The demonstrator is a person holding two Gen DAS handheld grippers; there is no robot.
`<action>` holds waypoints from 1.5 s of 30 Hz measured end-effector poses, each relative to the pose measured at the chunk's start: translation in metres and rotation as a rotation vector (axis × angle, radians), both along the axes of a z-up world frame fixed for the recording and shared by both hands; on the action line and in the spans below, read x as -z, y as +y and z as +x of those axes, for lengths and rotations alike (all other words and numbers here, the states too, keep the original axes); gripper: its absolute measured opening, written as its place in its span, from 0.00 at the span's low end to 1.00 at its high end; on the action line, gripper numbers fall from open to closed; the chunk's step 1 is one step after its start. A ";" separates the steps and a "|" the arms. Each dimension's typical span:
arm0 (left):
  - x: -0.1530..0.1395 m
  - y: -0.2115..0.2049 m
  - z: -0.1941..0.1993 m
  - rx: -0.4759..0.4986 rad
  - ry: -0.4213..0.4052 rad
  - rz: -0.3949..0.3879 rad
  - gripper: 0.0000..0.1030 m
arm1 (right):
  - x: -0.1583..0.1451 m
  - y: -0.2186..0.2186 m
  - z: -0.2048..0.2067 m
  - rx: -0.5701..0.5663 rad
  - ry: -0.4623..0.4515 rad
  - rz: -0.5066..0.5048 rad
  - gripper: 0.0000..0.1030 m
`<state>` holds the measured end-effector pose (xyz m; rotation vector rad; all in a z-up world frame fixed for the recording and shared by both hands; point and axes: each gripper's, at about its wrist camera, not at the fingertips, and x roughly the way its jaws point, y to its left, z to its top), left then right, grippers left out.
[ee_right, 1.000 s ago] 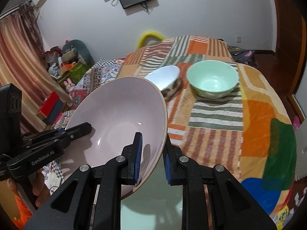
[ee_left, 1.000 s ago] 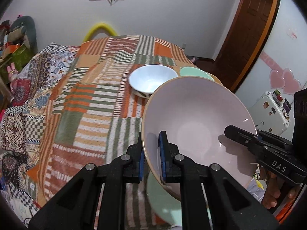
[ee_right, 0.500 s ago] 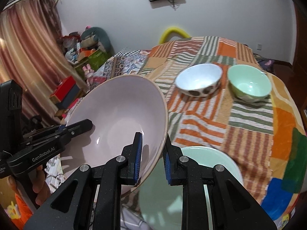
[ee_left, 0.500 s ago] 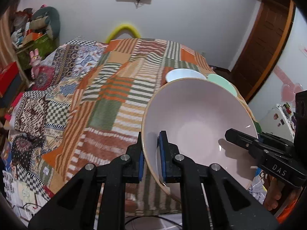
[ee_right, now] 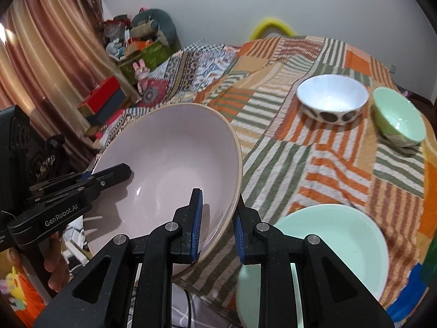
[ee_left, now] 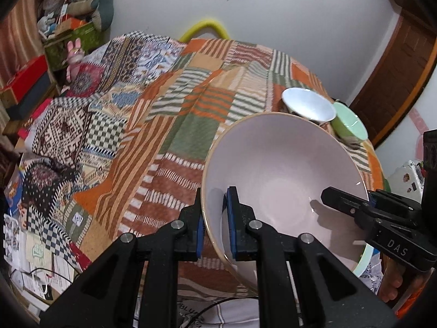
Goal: Organize plates and bowls
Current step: 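Lift the pink bowl and carry it over the plate stack, then lower the pink bowl onto the green plate and open both grippers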
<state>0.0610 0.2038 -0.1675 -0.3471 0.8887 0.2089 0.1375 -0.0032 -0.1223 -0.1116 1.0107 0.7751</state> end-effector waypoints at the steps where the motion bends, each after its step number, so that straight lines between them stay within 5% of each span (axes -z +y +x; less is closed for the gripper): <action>1: 0.003 0.002 0.000 -0.003 0.006 -0.003 0.12 | 0.003 0.003 0.000 -0.004 0.006 -0.007 0.19; 22: 0.089 0.017 0.018 0.005 0.173 -0.110 0.12 | 0.069 0.023 0.016 -0.011 0.153 -0.156 0.19; 39: 0.081 0.010 0.013 0.005 0.198 -0.084 0.14 | 0.056 0.009 0.017 -0.012 0.140 -0.127 0.23; 45: 0.037 0.003 0.005 -0.001 0.104 0.000 0.37 | 0.021 -0.016 0.018 0.032 0.043 -0.077 0.37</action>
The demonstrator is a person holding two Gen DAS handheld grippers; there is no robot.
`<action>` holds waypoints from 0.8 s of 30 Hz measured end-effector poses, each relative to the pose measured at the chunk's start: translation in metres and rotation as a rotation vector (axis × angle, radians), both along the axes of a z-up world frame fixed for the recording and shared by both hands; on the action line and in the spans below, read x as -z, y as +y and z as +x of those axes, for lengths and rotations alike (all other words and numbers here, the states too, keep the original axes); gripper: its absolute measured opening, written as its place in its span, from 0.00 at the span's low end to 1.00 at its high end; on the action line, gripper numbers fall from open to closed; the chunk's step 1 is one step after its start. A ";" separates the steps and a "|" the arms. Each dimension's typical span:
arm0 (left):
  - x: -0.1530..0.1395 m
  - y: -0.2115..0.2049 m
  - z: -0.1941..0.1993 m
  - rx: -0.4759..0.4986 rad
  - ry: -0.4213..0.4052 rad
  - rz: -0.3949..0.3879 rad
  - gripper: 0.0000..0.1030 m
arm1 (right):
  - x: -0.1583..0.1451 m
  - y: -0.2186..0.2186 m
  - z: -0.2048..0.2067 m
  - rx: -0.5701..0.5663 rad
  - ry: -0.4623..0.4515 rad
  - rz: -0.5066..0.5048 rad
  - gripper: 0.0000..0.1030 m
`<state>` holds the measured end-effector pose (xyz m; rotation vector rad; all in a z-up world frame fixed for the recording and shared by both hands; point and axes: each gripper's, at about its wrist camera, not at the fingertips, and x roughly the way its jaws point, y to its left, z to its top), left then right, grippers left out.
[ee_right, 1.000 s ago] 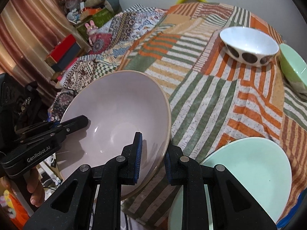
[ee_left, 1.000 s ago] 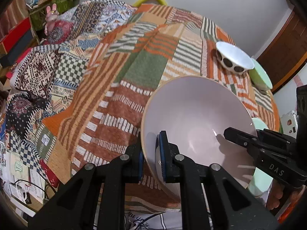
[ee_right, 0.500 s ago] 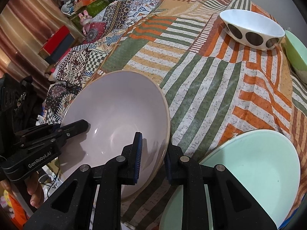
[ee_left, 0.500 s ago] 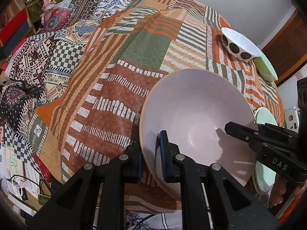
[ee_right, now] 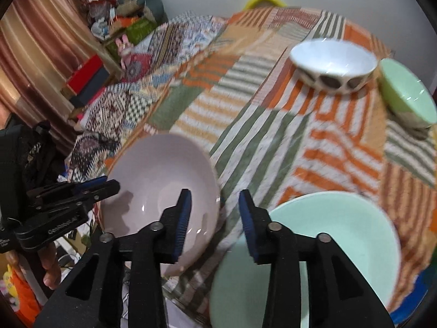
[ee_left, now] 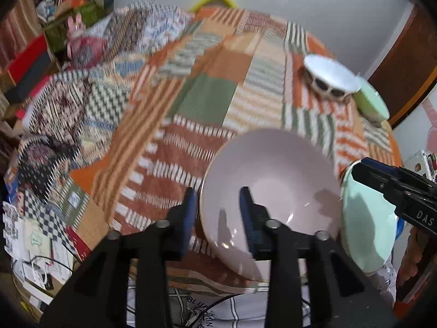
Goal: Organize plates and bowls
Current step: 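Lower the pink bowl onto the green plate and open both grippers, then reach both grippers to the white dotted bowl and grasp its rim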
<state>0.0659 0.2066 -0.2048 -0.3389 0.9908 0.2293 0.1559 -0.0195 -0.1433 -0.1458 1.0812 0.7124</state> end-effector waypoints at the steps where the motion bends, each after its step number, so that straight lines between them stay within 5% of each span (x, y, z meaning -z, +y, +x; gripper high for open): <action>1: -0.010 -0.003 -0.001 0.000 -0.023 0.016 0.40 | -0.005 -0.004 0.001 0.009 -0.011 0.009 0.38; 6: -0.047 -0.018 0.003 0.027 -0.108 0.048 0.42 | -0.036 -0.033 0.006 0.059 -0.085 0.058 0.46; 11: -0.082 -0.037 0.011 0.043 -0.203 0.081 0.59 | -0.062 -0.059 0.014 0.109 -0.148 0.097 0.48; 14: -0.096 -0.046 0.022 0.049 -0.249 0.096 0.71 | -0.071 -0.070 0.020 0.142 -0.185 0.105 0.58; 24: -0.107 -0.057 0.083 0.079 -0.269 0.064 0.71 | -0.068 -0.093 0.068 0.217 -0.171 0.119 0.59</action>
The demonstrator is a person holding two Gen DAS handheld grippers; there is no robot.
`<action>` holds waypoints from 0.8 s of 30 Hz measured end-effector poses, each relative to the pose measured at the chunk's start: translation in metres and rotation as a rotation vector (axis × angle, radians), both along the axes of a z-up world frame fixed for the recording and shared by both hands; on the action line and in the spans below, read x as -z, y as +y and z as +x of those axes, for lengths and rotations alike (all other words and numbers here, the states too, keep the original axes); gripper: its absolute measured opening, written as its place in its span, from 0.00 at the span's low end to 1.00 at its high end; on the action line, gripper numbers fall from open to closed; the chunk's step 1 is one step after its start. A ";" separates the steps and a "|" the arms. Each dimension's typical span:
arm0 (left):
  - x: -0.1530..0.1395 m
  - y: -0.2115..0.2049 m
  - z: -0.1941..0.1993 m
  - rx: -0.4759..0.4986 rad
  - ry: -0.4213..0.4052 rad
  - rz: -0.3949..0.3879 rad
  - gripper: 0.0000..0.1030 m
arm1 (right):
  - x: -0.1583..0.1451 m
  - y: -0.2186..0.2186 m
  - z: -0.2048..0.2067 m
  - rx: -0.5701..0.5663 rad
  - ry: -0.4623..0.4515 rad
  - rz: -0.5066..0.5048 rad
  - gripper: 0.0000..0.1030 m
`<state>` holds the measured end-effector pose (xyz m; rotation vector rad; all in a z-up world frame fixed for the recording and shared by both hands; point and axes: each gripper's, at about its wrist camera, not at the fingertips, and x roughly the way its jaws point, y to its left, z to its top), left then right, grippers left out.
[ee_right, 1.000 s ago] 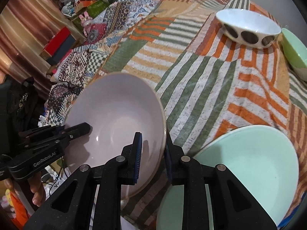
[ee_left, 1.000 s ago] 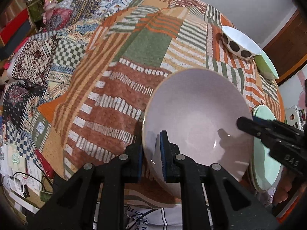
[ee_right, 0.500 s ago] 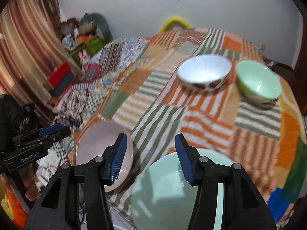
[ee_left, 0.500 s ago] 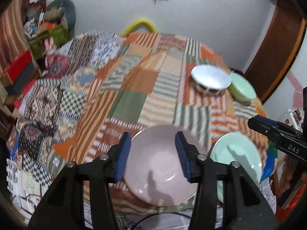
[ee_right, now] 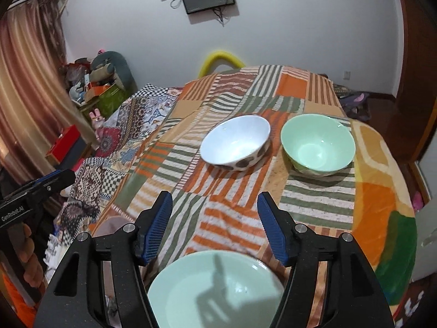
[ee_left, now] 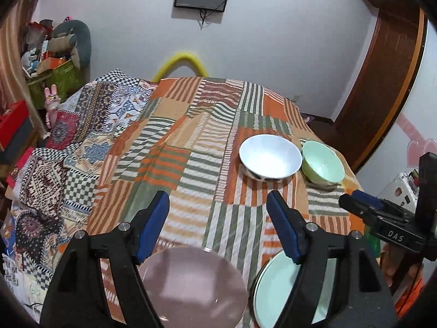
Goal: Organize plates and bowls
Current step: 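Reach both grippers to the white dotted bowl and grasp its rim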
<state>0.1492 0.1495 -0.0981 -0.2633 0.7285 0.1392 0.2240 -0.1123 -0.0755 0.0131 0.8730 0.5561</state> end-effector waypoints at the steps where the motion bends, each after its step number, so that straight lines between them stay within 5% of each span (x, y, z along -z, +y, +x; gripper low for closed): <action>1: 0.002 -0.001 0.006 0.002 0.002 -0.001 0.71 | 0.002 0.000 0.005 0.002 0.007 0.002 0.59; 24: 0.081 0.007 0.101 0.041 0.136 -0.024 0.71 | 0.083 0.038 0.128 0.128 0.181 -0.028 0.54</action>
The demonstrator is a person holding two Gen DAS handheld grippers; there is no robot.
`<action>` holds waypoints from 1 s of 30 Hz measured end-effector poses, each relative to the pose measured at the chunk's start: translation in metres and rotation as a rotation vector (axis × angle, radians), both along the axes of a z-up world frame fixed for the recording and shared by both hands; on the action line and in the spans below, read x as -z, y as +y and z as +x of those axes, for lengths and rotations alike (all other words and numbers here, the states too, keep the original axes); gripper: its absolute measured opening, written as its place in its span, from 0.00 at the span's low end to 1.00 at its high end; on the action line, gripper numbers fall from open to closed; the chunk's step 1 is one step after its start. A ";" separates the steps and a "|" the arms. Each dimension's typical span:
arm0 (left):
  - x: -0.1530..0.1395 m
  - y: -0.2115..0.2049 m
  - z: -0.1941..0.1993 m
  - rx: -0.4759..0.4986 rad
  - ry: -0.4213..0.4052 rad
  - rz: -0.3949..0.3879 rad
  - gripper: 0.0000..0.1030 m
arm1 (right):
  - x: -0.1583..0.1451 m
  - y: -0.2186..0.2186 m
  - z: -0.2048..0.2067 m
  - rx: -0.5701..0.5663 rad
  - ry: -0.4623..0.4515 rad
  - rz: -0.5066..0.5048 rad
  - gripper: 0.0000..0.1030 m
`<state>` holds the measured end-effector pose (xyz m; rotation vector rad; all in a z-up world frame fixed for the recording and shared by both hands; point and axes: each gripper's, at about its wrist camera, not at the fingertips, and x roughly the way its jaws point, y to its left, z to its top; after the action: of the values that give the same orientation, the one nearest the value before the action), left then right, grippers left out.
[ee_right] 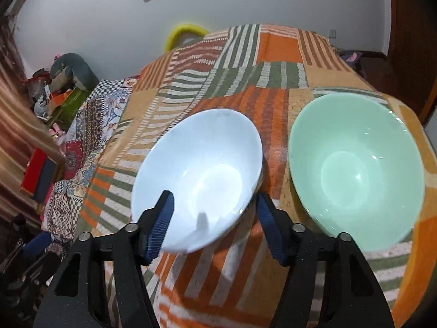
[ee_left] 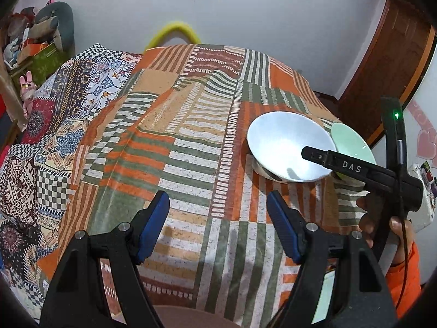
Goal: Organize plates and bowls
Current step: 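Reach both grippers to the white dotted bowl and grasp its rim, then lift the white dotted bowl and carry it over the pink bowl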
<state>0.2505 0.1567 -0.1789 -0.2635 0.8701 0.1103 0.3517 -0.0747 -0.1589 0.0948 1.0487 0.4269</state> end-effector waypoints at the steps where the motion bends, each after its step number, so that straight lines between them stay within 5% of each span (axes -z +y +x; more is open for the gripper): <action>1: 0.001 0.001 0.001 -0.001 0.002 0.000 0.71 | 0.001 0.000 0.001 0.005 -0.003 -0.003 0.53; 8: 0.008 0.004 0.016 0.000 0.017 0.003 0.71 | 0.009 0.012 0.006 -0.083 -0.023 -0.071 0.27; 18: 0.029 0.017 0.059 -0.019 0.089 -0.009 0.71 | 0.017 0.032 -0.012 -0.281 -0.057 -0.164 0.25; 20: 0.036 0.018 0.065 -0.015 0.106 -0.016 0.65 | 0.018 0.035 -0.017 -0.307 -0.061 -0.169 0.24; 27: 0.059 0.015 0.085 0.032 0.178 -0.033 0.20 | 0.019 0.037 -0.019 -0.333 -0.032 -0.117 0.23; 30: 0.064 0.015 0.087 0.038 0.184 -0.044 0.14 | 0.020 0.037 -0.017 -0.319 -0.015 -0.096 0.23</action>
<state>0.3372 0.1715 -0.2432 -0.2812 1.0609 0.0807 0.3350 -0.0377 -0.1791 -0.1636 1.0707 0.6631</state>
